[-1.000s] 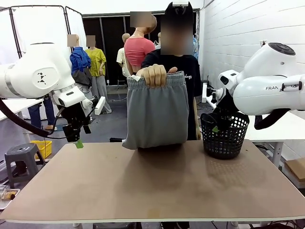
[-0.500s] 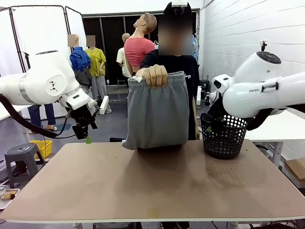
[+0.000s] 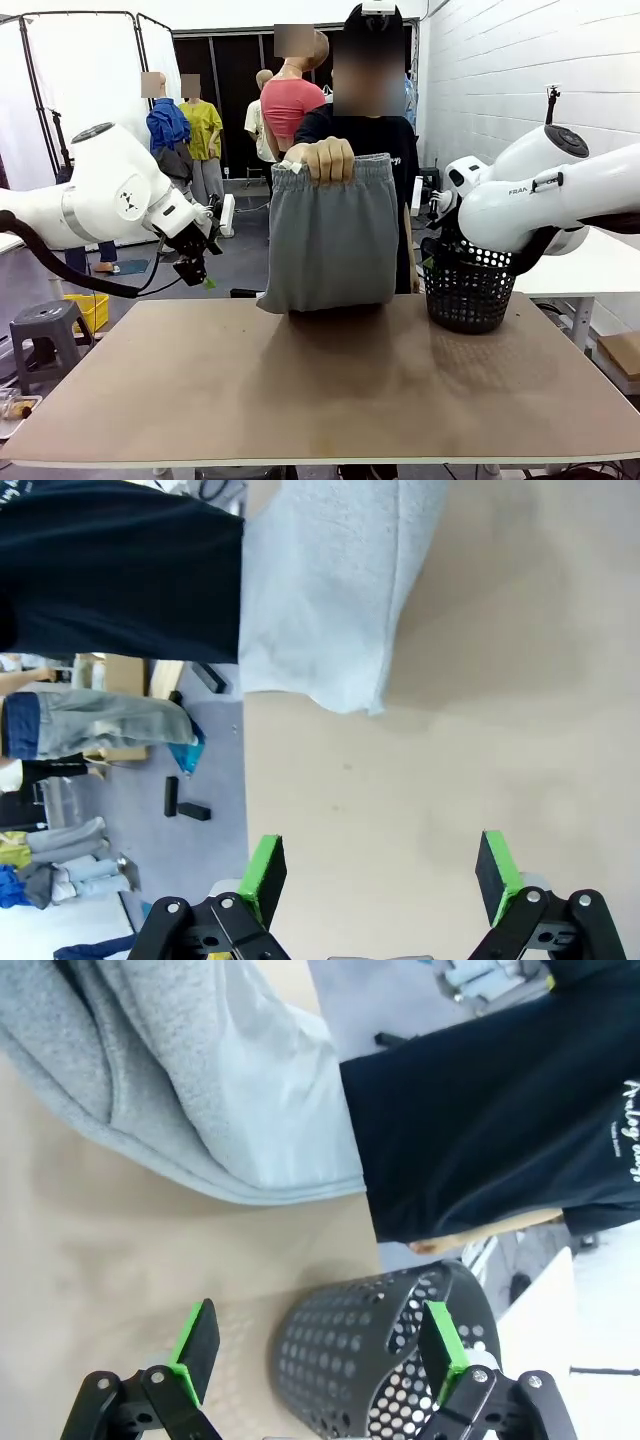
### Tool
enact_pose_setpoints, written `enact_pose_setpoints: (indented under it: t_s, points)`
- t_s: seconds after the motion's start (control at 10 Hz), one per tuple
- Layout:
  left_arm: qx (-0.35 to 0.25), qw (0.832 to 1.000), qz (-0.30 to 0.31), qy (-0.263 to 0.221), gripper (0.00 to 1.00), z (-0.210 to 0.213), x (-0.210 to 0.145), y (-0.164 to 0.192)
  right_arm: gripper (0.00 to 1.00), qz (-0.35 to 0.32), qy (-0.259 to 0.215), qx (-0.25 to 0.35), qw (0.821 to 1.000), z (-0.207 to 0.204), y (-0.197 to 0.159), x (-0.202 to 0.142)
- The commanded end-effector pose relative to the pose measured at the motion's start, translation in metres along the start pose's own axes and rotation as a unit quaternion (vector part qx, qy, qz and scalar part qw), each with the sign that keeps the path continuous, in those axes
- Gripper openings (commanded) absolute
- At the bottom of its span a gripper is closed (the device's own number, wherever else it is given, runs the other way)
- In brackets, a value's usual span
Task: Fold the training pants.
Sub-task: Grab both ends of the Training pants handed by a person.
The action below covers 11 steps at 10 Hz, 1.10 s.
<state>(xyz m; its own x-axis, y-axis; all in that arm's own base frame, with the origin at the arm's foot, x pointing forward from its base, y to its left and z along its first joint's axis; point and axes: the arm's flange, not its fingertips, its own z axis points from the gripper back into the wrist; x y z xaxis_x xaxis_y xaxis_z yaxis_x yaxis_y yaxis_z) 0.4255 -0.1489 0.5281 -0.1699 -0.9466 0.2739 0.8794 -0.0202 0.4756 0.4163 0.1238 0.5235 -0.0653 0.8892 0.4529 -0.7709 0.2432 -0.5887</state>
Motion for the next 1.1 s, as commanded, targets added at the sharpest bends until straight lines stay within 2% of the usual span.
enact_pose_setpoints:
  t_s: [0.0,0.2,0.4,0.6,0.8,1.0]
  points:
    - [-0.022,0.997,-0.028,-0.064,1.0,-0.011,-0.006,-0.002,1.0,0.008,-0.035,0.024,0.999,-0.016,-0.003,-0.013]
    - [-0.04,0.992,-0.025,-0.119,1.0,-0.01,-0.004,0.0,1.0,-0.001,-0.062,0.05,0.997,-0.017,-0.006,-0.016]
    - [-0.041,0.986,-0.027,-0.16,1.0,-0.012,-0.001,0.002,1.0,-0.005,-0.108,0.077,0.991,-0.022,-0.007,-0.016]
    - [-0.029,0.977,-0.017,-0.209,1.0,-0.017,0.006,-0.002,1.0,-0.003,-0.179,0.105,0.978,-0.023,-0.005,-0.016]
    - [-0.032,0.966,-0.013,-0.256,1.0,-0.021,0.014,-0.007,1.0,0.005,-0.225,0.105,0.969,-0.028,-0.003,-0.013]
    - [-0.025,0.956,0.009,-0.293,1.0,-0.02,0.023,-0.017,1.0,0.002,-0.242,0.118,0.963,-0.028,-0.001,-0.012]
